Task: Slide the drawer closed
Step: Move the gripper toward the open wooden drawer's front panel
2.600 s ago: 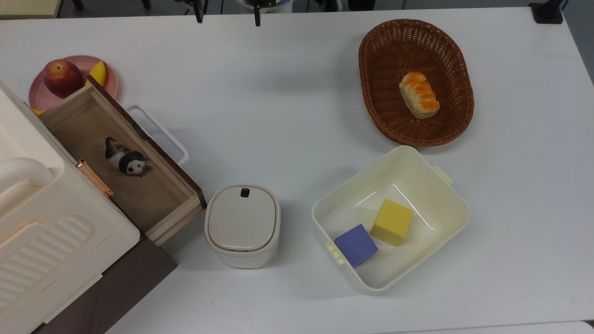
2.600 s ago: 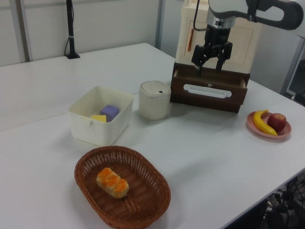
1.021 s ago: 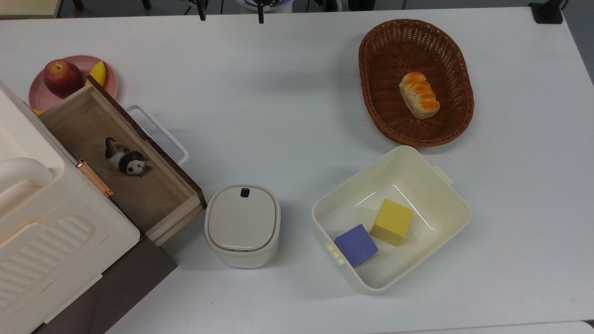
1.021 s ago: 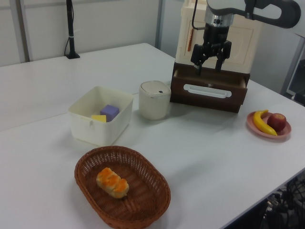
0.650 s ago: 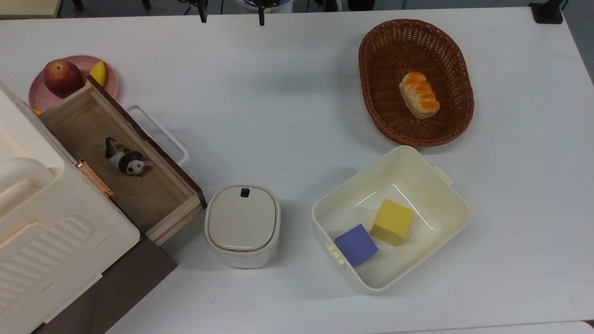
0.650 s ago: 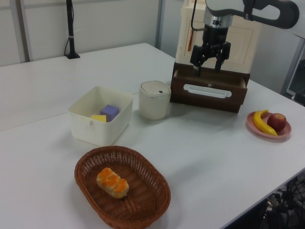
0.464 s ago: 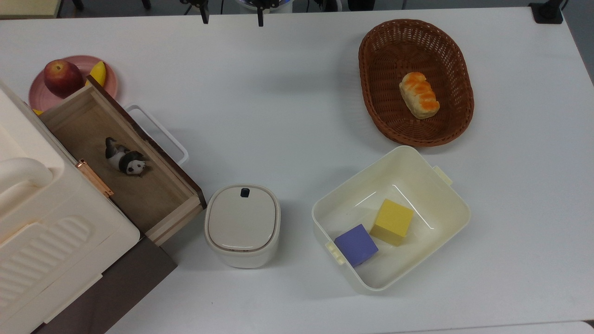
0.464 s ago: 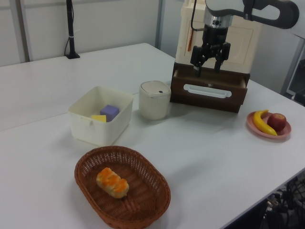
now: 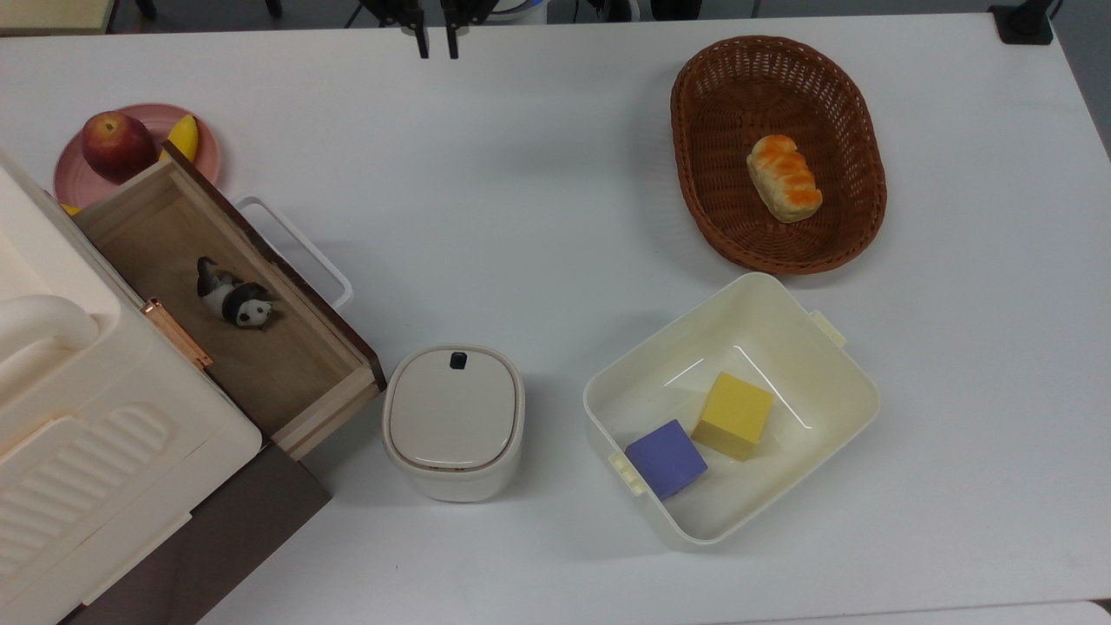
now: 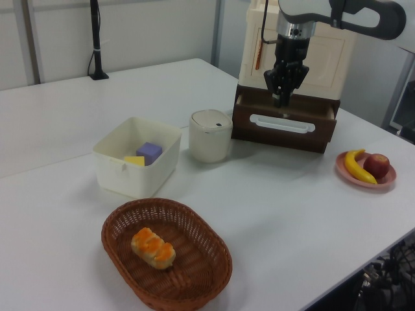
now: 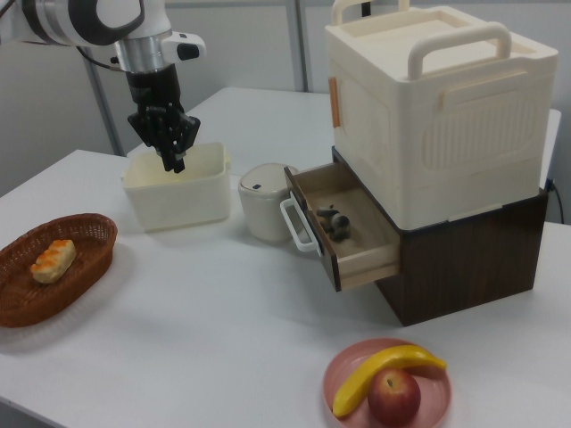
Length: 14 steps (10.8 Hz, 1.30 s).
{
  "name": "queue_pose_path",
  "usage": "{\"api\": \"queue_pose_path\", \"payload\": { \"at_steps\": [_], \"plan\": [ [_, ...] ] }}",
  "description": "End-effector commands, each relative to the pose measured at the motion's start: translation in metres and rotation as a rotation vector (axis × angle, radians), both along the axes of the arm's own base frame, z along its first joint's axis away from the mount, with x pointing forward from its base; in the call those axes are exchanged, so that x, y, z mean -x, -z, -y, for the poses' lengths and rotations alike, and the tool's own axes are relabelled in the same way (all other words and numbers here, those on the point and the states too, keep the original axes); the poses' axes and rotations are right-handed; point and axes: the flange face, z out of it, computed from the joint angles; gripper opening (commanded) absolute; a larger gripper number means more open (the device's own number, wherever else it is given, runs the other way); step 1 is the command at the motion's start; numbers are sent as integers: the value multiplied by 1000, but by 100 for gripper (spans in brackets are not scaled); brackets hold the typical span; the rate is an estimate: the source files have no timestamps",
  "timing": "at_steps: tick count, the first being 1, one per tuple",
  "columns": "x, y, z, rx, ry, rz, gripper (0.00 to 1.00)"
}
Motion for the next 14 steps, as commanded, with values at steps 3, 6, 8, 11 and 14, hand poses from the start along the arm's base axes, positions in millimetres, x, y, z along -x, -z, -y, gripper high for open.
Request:
{"api": "queue_pose_path", "payload": {
  "at_steps": [3,6,8,11,14],
  "plan": [
    [-1,4,2,-70,16,-1,0],
    [-14,33,12,-92,133,-40,0],
    [-32,67,34,-90,264,-60,0],
    [-59,121,53,-54,487,-69,0],
    [-72,152,80,-35,680,-38,0]
  ]
}}
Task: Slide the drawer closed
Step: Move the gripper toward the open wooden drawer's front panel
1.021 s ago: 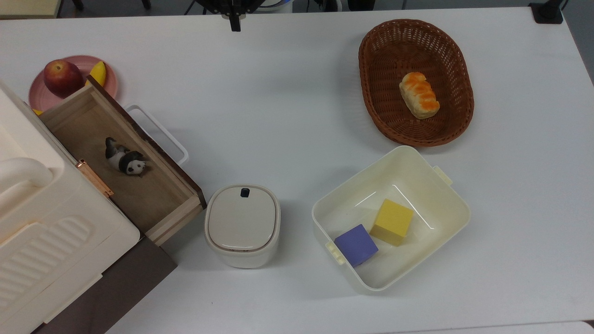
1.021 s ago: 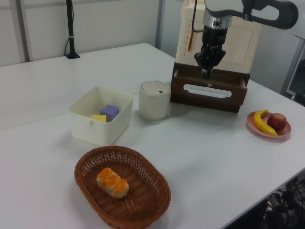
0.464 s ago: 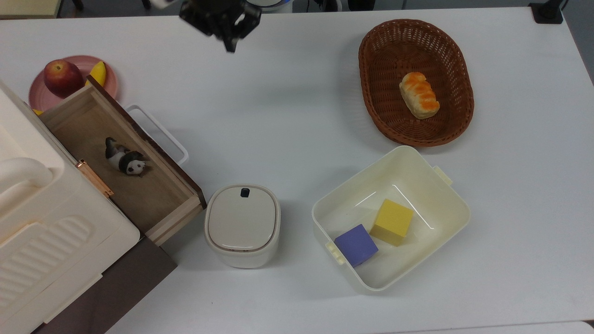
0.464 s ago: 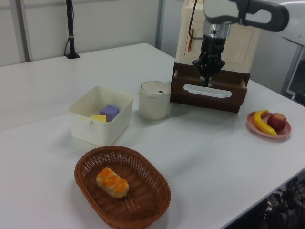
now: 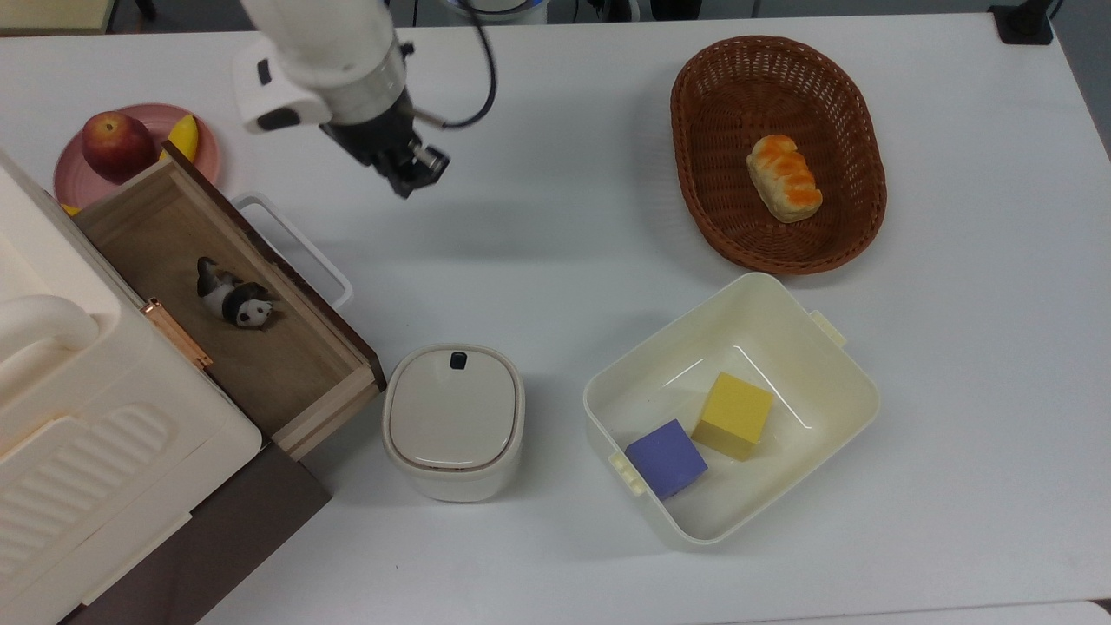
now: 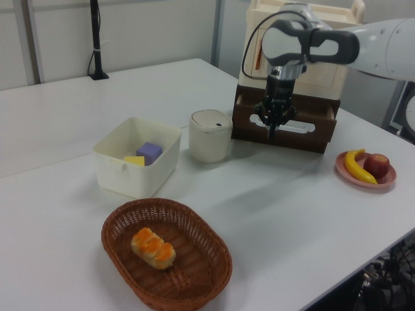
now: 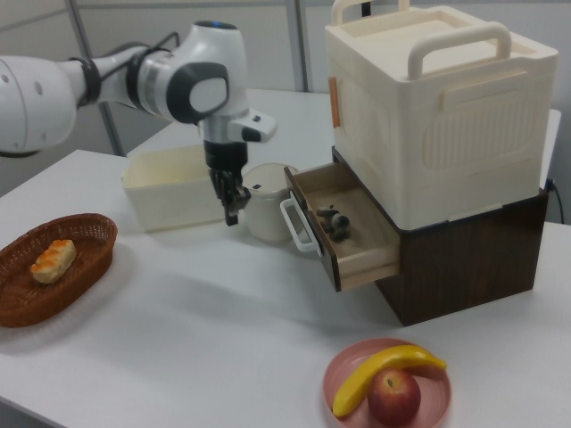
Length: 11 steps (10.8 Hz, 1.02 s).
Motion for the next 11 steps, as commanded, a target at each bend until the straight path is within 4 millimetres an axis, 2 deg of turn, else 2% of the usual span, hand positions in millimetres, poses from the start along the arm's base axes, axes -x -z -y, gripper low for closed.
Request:
{"api": "queue_pose_path", "payload": {
  "at_steps": [1,3,6,11],
  "plan": [
    [-10,22,32,27,196,43,0],
    [-15,21,50,37,328,100,0],
    [-16,21,62,39,363,133,0],
    [-21,22,69,47,362,162,0]
  ]
}}
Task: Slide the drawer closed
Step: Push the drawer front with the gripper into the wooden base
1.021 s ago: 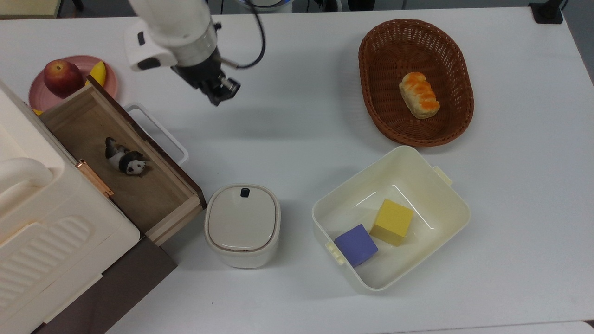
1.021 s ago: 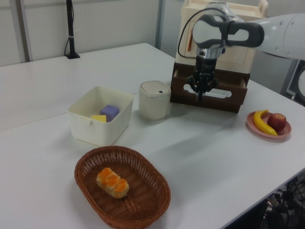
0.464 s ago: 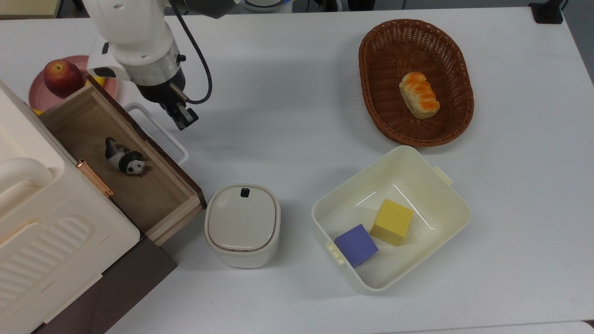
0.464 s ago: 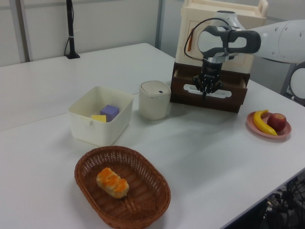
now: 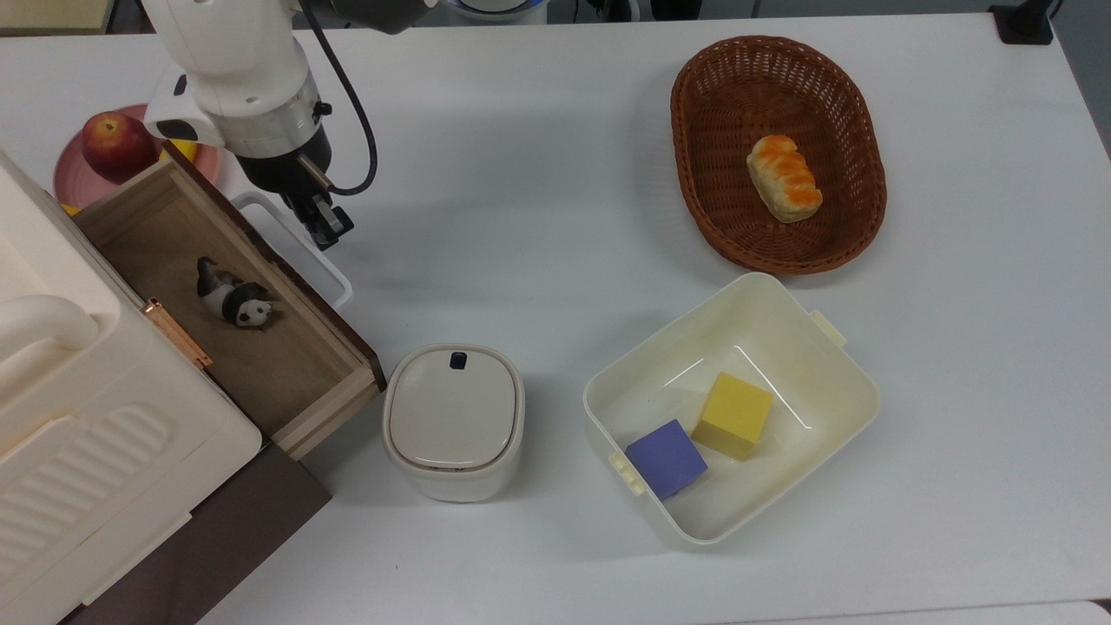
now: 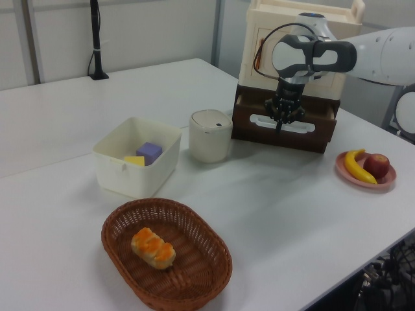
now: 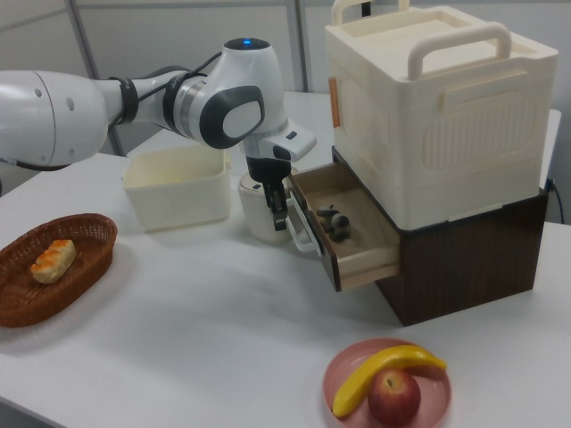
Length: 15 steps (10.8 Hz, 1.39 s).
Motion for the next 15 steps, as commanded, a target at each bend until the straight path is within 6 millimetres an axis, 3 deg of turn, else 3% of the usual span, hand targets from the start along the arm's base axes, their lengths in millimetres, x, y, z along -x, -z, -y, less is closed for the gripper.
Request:
{"api": "queue_pose_path", "payload": {
  "at_steps": [1,4,9,10,15],
  "plan": [
    [-2,1,4,0,21,36,0],
    [-5,10,9,12,21,36,0],
    [-13,4,31,36,38,102,0],
    [-15,12,33,38,37,93,0],
    [-28,5,51,65,51,155,0]
  ]
}}
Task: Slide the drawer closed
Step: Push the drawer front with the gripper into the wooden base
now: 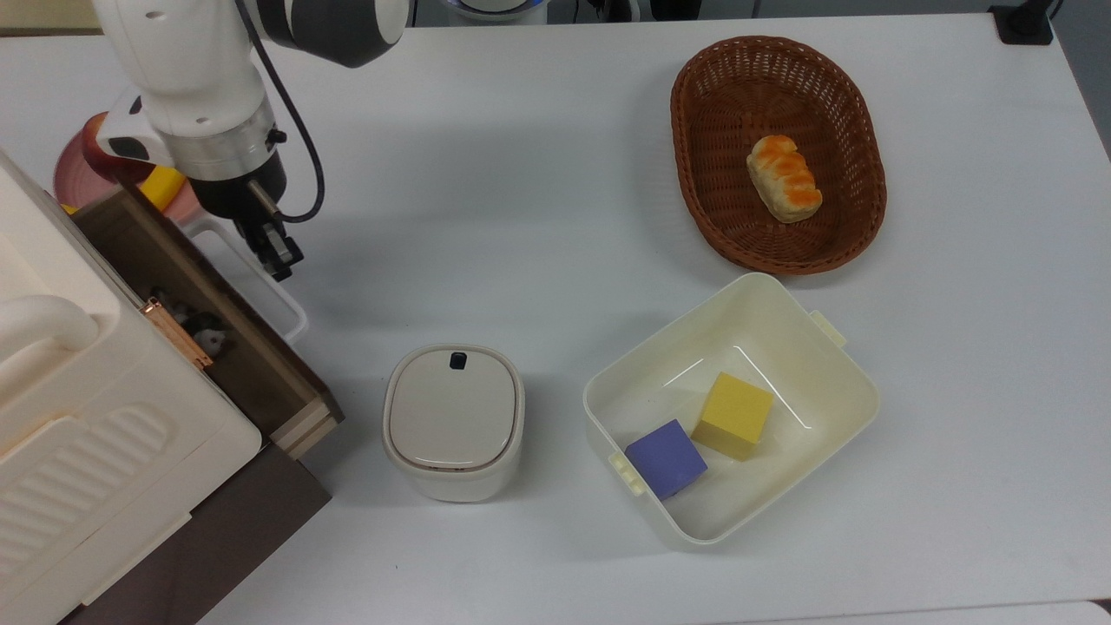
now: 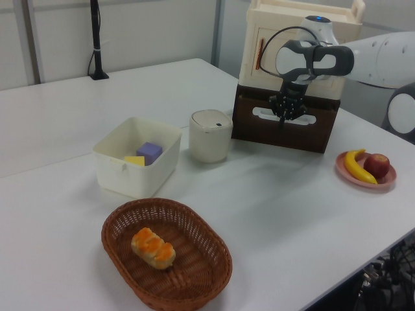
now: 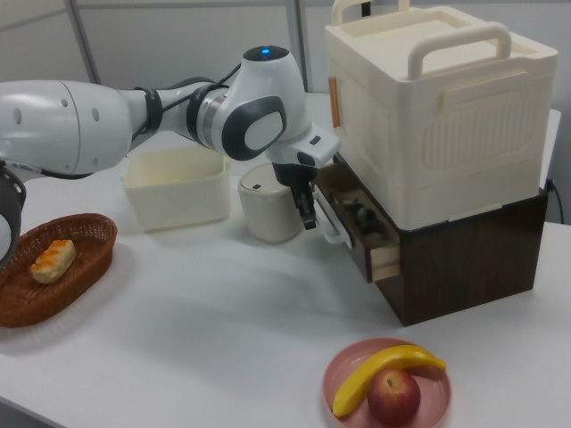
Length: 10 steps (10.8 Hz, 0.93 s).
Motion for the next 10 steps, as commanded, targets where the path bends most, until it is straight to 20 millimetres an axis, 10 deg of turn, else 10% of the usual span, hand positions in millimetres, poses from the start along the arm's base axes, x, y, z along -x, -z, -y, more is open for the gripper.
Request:
{"api": "queue_pose_path", "payload": {
  "at_steps": [1,10],
  "plan": [
    [-8,-4,16,32,7,62,0],
    [-20,-14,28,79,17,177,0]
  ]
}}
